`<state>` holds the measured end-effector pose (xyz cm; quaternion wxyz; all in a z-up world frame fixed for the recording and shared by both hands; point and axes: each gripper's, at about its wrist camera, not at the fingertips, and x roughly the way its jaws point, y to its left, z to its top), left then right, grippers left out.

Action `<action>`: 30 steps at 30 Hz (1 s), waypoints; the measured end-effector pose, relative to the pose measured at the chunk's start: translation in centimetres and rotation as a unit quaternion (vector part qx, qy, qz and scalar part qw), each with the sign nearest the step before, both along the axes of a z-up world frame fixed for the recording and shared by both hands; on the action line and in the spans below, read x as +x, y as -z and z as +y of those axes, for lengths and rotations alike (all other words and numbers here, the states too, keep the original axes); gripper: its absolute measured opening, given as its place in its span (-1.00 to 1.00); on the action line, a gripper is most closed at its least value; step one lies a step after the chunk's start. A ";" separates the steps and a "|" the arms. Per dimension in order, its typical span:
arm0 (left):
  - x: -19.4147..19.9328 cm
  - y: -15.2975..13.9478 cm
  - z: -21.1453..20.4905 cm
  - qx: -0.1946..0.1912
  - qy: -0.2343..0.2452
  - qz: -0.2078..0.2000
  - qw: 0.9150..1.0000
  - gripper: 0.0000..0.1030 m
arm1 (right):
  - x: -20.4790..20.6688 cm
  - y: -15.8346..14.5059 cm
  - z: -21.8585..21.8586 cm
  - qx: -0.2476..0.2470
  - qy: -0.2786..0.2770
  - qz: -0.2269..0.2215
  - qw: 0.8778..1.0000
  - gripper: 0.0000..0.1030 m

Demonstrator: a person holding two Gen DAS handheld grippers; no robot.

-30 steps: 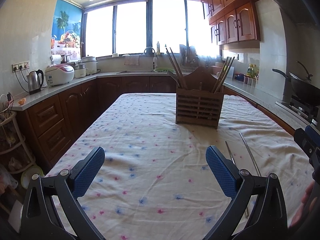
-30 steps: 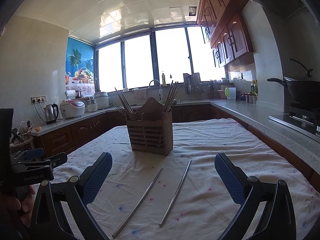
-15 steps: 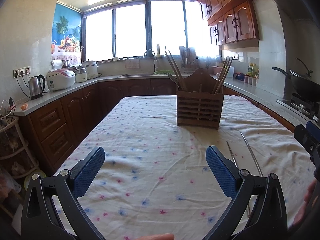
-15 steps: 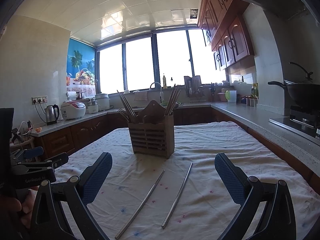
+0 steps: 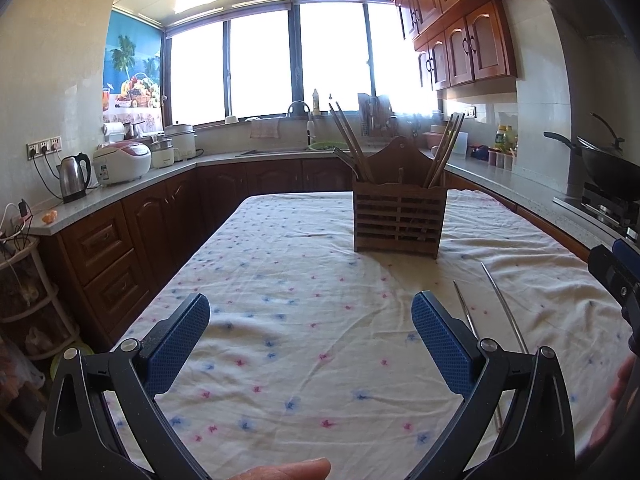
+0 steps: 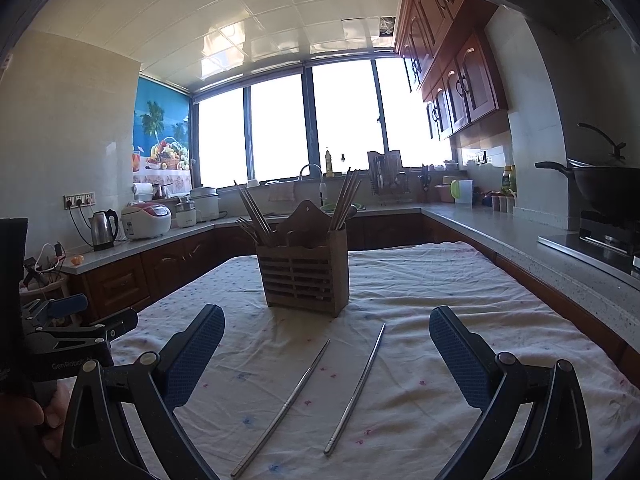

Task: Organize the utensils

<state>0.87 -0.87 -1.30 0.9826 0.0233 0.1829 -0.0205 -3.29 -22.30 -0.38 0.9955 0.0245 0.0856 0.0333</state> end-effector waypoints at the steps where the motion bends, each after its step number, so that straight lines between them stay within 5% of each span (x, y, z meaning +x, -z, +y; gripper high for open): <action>1: 0.0 0.0 0.0 0.001 0.000 0.000 1.000 1.00 | 0.0 0.0 0.0 0.000 0.000 0.000 1.000 1.00; 30: -0.2 0.1 -0.2 0.003 0.005 -0.001 1.000 1.00 | 0.0 0.1 0.0 0.002 0.000 0.000 1.000 1.00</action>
